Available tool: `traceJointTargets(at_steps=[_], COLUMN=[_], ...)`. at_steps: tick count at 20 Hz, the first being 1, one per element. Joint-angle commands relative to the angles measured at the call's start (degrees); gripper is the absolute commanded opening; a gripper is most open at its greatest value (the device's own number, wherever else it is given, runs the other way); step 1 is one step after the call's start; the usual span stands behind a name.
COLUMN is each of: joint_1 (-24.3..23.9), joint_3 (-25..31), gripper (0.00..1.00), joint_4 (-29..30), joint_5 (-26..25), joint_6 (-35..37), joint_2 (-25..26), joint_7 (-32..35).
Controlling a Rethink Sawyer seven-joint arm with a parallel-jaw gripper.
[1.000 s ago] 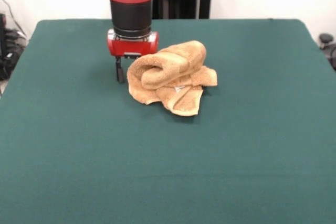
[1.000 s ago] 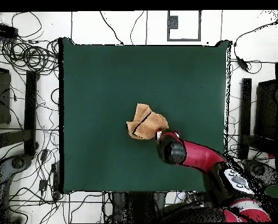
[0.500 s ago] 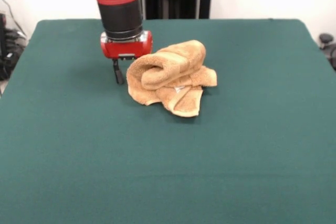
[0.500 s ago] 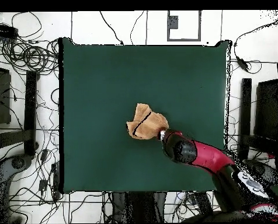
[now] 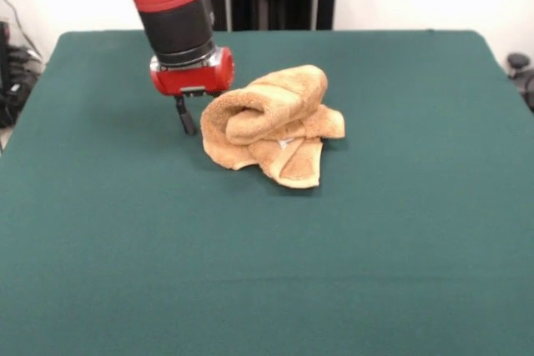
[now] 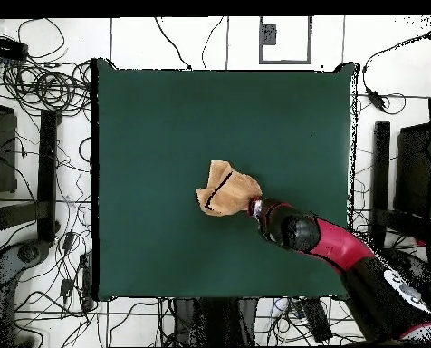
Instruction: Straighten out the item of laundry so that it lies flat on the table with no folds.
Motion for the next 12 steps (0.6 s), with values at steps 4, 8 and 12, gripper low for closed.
traceJointTargets(at_steps=[4, 8, 12], joint_1=[-0.7, -0.9, -0.6], joint_3=[11.6, 12.4, 12.2], gripper=[1.00, 1.00, 1.00], joint_4=[-9.1, -8.4, -8.0], joint_5=[-4.3, -4.9, -5.3], joint_6=[-5.8, -6.8, -7.6], joint_2=[23.0, 23.5, 23.3], joint_7=[-1.9, -1.0, 0.4])
